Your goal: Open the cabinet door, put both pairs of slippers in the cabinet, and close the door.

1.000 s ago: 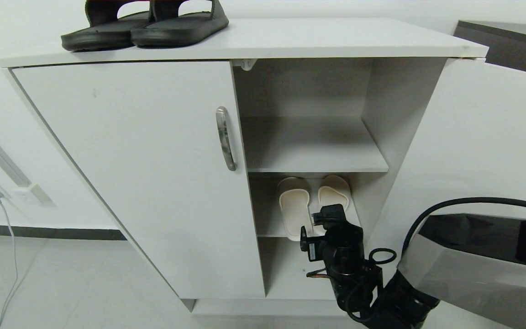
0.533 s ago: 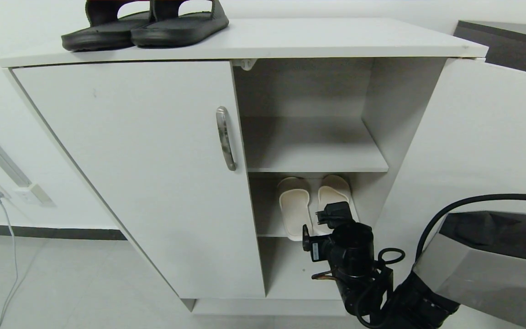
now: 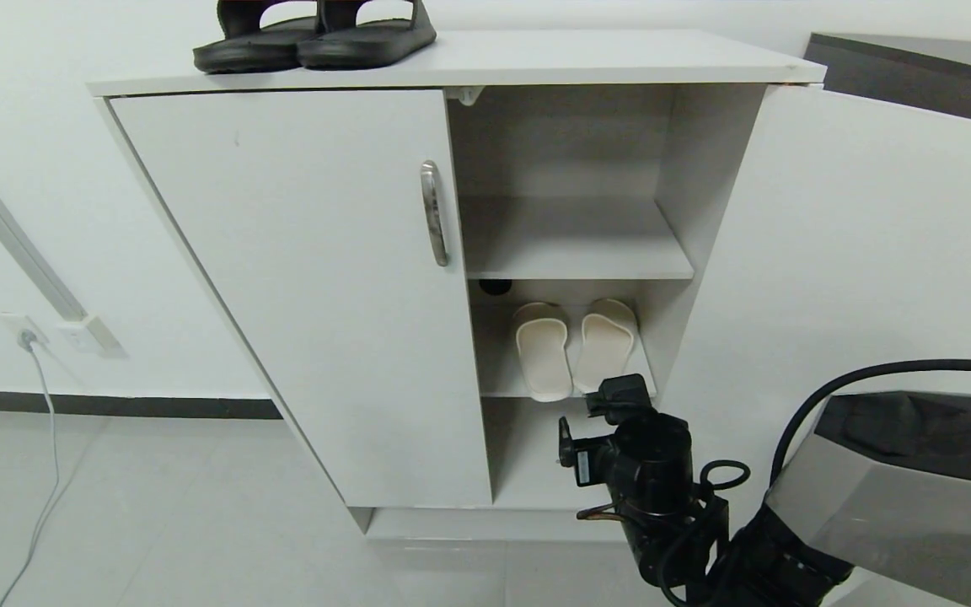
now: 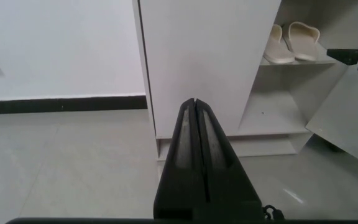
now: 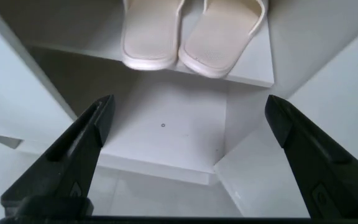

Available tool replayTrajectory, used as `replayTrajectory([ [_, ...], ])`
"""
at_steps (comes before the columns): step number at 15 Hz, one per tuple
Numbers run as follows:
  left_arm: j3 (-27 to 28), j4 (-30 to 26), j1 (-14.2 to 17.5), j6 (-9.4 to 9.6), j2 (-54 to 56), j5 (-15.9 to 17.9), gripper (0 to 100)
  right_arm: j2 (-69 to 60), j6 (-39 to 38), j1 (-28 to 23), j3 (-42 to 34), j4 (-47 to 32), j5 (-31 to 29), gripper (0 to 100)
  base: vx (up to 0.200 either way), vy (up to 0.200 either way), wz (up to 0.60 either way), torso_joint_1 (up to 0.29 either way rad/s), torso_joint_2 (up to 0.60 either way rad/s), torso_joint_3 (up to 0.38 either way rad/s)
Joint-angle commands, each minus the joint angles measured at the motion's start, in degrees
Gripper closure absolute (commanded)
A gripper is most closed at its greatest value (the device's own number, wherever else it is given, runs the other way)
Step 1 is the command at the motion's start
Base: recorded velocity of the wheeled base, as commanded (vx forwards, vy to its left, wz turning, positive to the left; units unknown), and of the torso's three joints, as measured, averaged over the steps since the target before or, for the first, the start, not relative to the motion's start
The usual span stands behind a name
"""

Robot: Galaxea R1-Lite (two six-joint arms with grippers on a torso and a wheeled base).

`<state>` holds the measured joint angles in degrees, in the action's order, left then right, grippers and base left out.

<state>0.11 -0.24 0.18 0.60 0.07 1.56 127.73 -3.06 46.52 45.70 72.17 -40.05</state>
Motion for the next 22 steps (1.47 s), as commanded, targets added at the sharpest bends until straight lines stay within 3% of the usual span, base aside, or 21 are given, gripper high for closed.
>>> replayTrajectory([
  [1, 0.0, 0.0, 0.0, 0.02, -0.1, 0.0, 100, 0.2, 0.0, 0.0, -0.3, 0.0, 0.0, 0, 0.0, 0.0, 0.0, 0.0, 0.0, 0.0],
  [13, 0.0, 0.0, 0.0, 0.02, -0.1, 0.0, 100, -1.6, 0.1, 0.0, -3.0, 1.7, -0.1, 0, 0.0, 0.0, 0.0, 0.0, 0.0, 0.006],
  [22, 0.0, 0.0, 0.0, 0.02, -0.1, 0.0, 100, -2.4, 0.2, 0.0, -3.4, 1.7, -0.5, 0, 0.0, 0.0, 0.0, 0.002, 0.0, 0.186],
])
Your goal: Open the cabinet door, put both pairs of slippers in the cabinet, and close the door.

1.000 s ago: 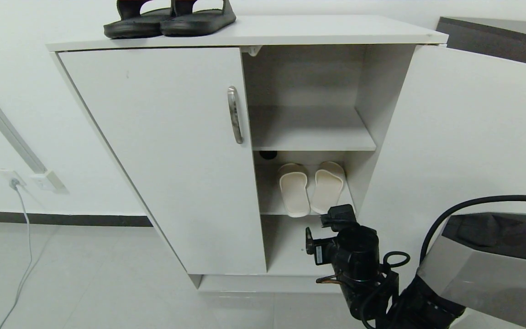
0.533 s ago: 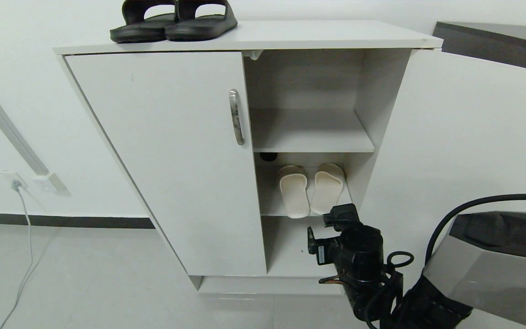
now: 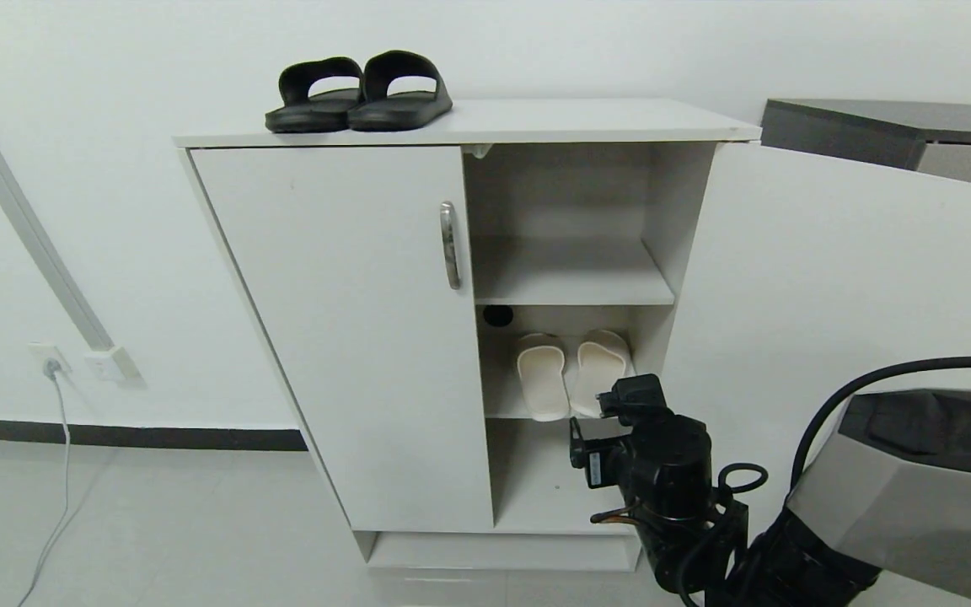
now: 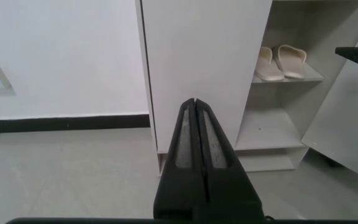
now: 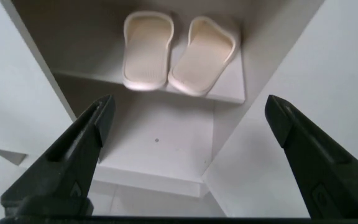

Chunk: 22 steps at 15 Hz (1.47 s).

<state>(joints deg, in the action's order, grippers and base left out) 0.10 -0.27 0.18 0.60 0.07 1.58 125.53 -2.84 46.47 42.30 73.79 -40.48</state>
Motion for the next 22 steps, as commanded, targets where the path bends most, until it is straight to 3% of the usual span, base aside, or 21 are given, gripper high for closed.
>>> replayTrajectory([
  [1, 0.0, 0.0, 0.0, 0.02, -0.1, 0.0, 100, -0.2, 0.0, 0.0, 0.0, 0.0, 0.0, 0, 0.0, 0.0, 0.0, 0.002, 0.0, 0.178],
  [11, 0.0, 0.0, 0.0, 0.02, -0.1, 0.0, 100, -0.2, 0.0, -0.2, -0.2, 0.0, -0.1, 0, 0.0, 0.0, 0.0, 0.0, 0.0, 0.009],
  [22, 0.0, 0.0, 0.0, 0.02, -0.1, 0.0, 100, -0.2, 0.0, -0.2, -0.4, 0.0, -0.1, 0, 0.0, 0.2, 0.0, 0.001, 0.0, 0.004],
])
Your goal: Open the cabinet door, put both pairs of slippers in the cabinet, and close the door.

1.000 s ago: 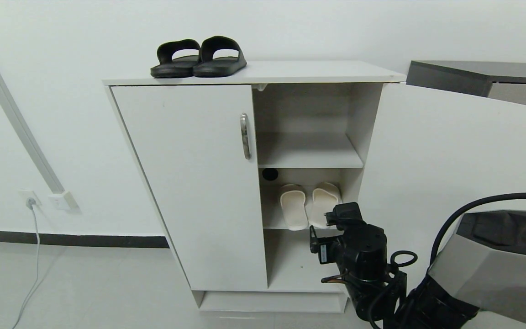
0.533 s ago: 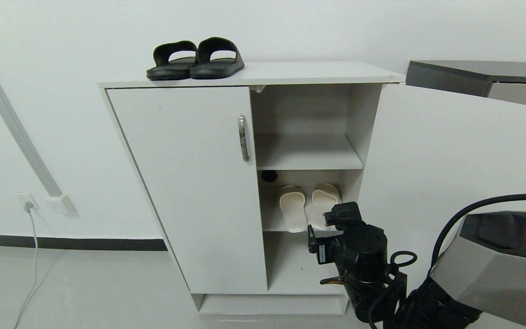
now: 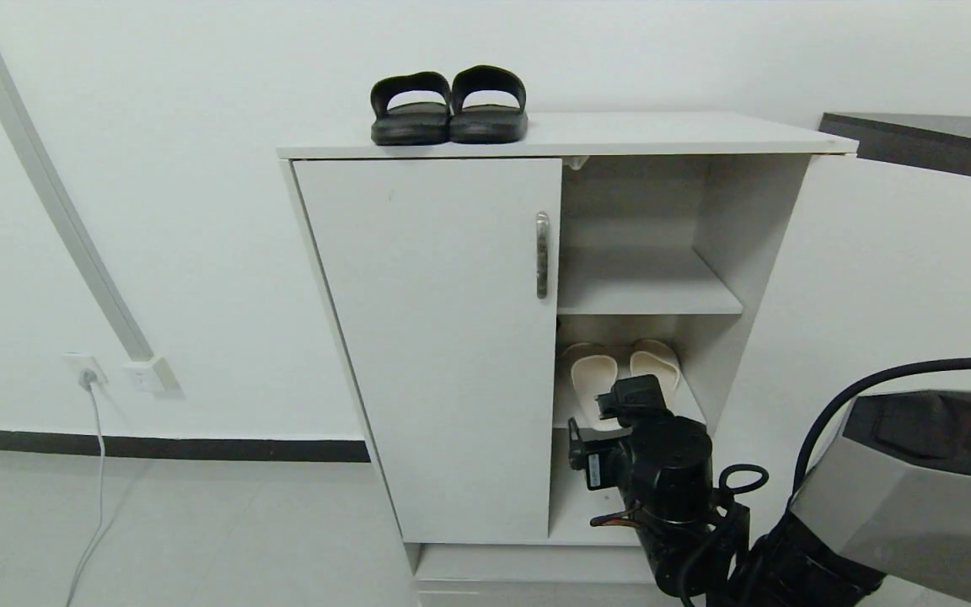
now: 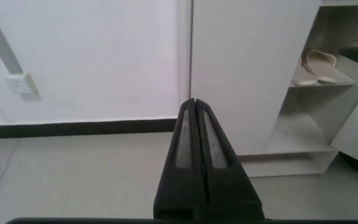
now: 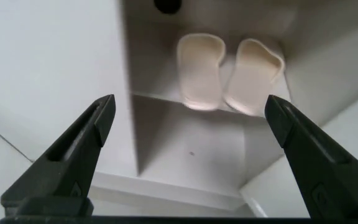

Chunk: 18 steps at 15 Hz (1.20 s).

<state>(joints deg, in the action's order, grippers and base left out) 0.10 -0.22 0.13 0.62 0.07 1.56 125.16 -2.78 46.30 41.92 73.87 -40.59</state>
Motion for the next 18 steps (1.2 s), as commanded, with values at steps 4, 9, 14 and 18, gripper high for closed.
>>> replayTrajectory([
  [4, 0.0, 0.0, 0.0, -0.09, -0.1, 0.0, 100, 0.2, 0.1, 0.0, 0.0, 0.0, 0.0, 0, 0.0, 0.2, 0.0, 0.0, 0.0, 0.004],
  [9, 0.0, 0.0, 0.0, -0.18, -0.1, -0.1, 100, 0.1, 0.1, -0.1, -0.1, 0.4, 0.0, 0, 0.0, 0.16, 0.0, 0.003, 0.0, 0.001],
  [14, 0.0, 0.0, 0.0, -0.36, -0.1, -0.1, 100, 0.1, 0.4, -0.1, -0.4, 1.3, 0.0, 0, 0.0, 0.0, 0.0, 0.0, 0.0, 0.0],
  [18, 0.0, 0.0, 0.0, -0.45, -0.1, -0.1, 100, 0.1, 2.6, -0.2, -2.1, 4.8, 0.2, 0, 0.0, 0.0, 0.0, 0.0, 0.0, 0.0],
])
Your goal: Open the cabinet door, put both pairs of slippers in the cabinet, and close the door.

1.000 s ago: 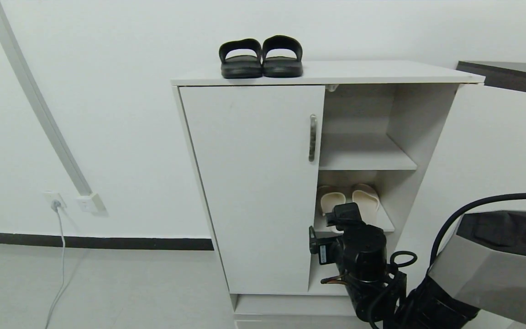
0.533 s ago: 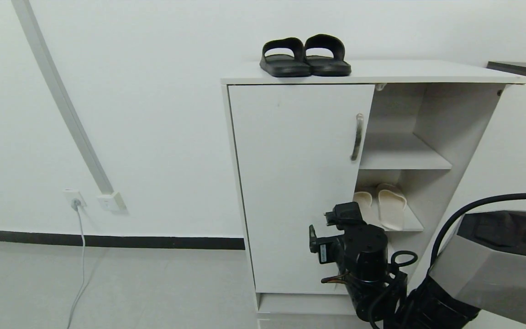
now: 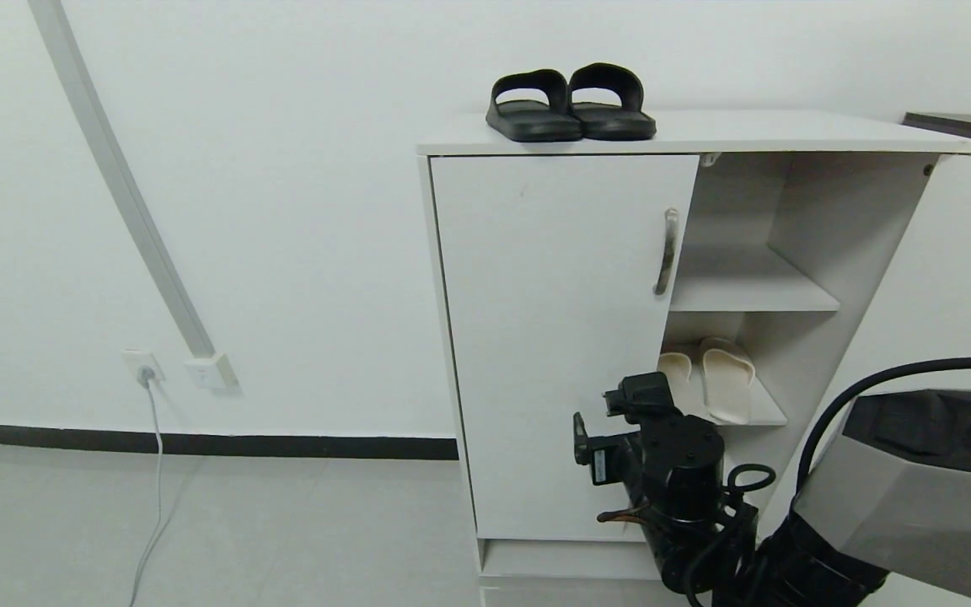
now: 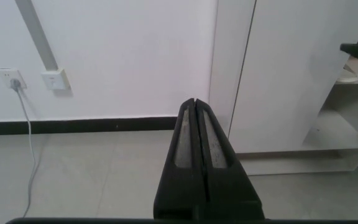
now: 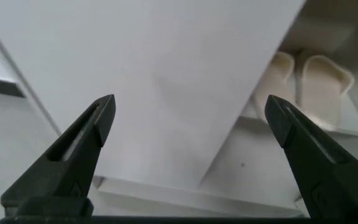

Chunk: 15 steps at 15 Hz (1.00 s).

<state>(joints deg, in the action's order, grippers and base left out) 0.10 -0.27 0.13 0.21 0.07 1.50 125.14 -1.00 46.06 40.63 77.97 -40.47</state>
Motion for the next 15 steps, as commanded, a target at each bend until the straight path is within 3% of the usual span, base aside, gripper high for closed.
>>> replayTrajectory([
  [1, 0.0, 0.0, 0.0, -0.03, -0.1, 0.0, 100, 0.1, 2.6, -0.2, -2.0, 3.9, 0.5, 0, 0.0, 0.0, 0.0, 0.0, 0.0, 0.0],
  [5, 0.0, 0.0, 0.0, -0.03, -0.1, 0.0, 100, -1.3, 4.8, -0.7, -4.9, 4.6, 4.3, 0, 0.0, 0.0, 0.0, 0.0, 0.0, 0.0],
  [15, 0.0, 0.0, 0.0, -0.03, -0.1, 0.0, 100, -1.5, 5.0, -0.7, -4.9, 5.1, 5.3, 0, 0.0, 0.0, 0.0, 0.0, 0.0, 0.0],
])
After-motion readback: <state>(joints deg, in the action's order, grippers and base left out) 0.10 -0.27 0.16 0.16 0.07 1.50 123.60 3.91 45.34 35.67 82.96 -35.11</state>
